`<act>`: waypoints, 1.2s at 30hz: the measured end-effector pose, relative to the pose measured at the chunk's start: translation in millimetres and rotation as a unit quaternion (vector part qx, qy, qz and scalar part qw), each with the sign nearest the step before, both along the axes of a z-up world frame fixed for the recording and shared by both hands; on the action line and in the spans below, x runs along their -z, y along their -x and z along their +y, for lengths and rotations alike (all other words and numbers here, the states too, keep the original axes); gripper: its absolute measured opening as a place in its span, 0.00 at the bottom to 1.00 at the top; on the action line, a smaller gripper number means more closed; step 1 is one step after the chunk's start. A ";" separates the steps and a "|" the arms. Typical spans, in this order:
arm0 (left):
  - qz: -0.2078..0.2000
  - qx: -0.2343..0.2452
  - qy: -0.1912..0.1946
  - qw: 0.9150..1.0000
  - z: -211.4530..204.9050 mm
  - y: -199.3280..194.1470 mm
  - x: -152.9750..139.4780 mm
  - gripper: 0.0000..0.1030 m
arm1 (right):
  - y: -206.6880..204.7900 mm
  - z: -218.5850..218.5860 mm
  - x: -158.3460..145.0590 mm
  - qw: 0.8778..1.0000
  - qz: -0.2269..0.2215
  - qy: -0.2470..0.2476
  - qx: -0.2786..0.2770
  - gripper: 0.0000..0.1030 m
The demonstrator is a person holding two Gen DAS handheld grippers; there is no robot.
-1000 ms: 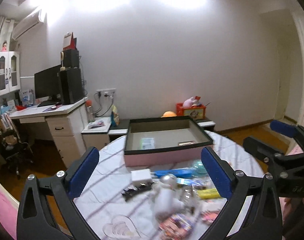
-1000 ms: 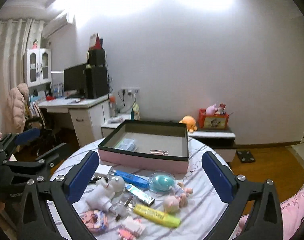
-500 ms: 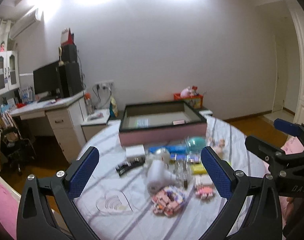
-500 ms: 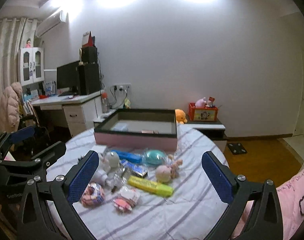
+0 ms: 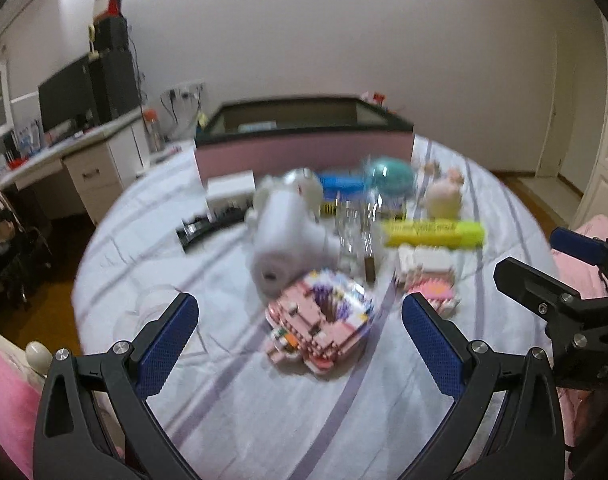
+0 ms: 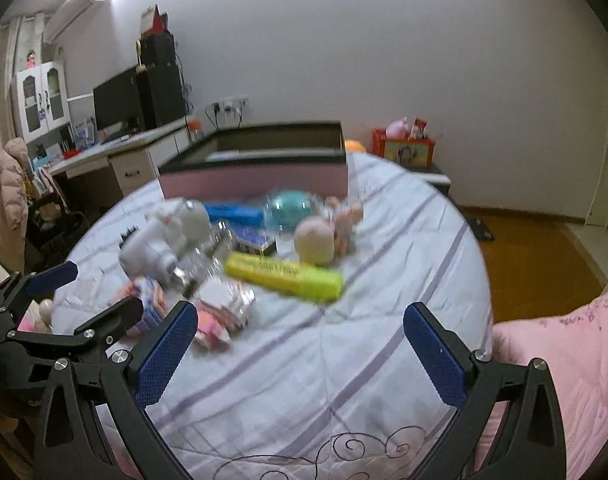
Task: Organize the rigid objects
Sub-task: 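Withdraw both tools from the tray back over the bed items, then grasp the pink block figure with the left tool while the right tool grasps the white-pink block figure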
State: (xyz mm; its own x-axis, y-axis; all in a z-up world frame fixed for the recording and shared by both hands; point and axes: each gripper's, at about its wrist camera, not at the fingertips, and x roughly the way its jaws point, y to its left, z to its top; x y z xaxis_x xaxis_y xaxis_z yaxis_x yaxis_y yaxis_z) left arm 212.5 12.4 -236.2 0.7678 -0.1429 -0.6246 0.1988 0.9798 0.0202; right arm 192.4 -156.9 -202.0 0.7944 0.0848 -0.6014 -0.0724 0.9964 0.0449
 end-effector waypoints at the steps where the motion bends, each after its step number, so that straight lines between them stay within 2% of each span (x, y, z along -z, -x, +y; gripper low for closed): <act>1: 0.007 0.000 -0.001 1.000 -1.4 -2.5 4.2 1.00 | -2.7 0.6 3.7 1.000 0.007 0.000 -0.001 1.00; 4: 0.022 0.000 -0.002 1.000 -3.3 -9.7 12.2 0.98 | -8.3 -0.5 14.4 1.000 0.026 -0.010 -0.001 1.00; 6: 0.030 -0.004 0.001 1.000 -1.1 -14.0 15.6 0.80 | -11.6 -0.6 19.0 0.999 0.034 -0.017 -0.002 1.00; 8: 0.031 0.007 0.015 0.999 1.2 -15.9 15.6 0.72 | -14.1 1.8 21.6 0.999 0.040 -0.018 -0.003 1.00; 9: 0.030 0.015 0.020 0.999 1.6 -15.3 15.2 0.61 | -15.2 4.0 22.1 0.999 0.041 -0.016 -0.004 1.00; 13: 0.031 0.023 0.024 0.999 6.6 -13.0 12.7 0.61 | -20.1 12.2 23.1 0.999 0.045 -0.016 -0.010 1.00; 18: 0.030 0.010 0.028 0.999 25.5 -6.8 7.7 0.62 | -27.3 25.3 24.5 0.998 0.058 -0.021 -0.014 1.00; 23: 0.028 -0.010 0.010 1.000 39.5 -9.0 7.8 0.62 | -38.9 40.8 29.4 0.996 0.080 -0.026 -0.019 1.00; 27: 0.031 -0.015 0.010 0.999 45.7 -13.7 9.0 0.62 | -44.6 51.4 33.5 0.996 0.082 -0.018 -0.017 1.00; 29: 0.032 -0.012 0.013 0.999 46.7 -14.8 8.7 0.62 | -46.0 52.7 34.6 0.996 0.081 -0.024 -0.018 0.95; 30: 0.031 -0.009 0.013 0.999 45.6 -15.0 8.1 0.62 | -46.9 53.9 35.1 0.996 0.083 -0.021 -0.020 0.87; 31: 0.030 -0.005 0.013 0.999 43.7 -15.2 7.7 0.62 | -47.6 55.7 35.3 0.996 0.082 -0.011 -0.019 0.74; 36: 0.031 0.009 0.016 0.999 36.8 -15.8 6.0 0.62 | -49.4 57.3 35.9 0.996 0.078 0.022 -0.025 0.54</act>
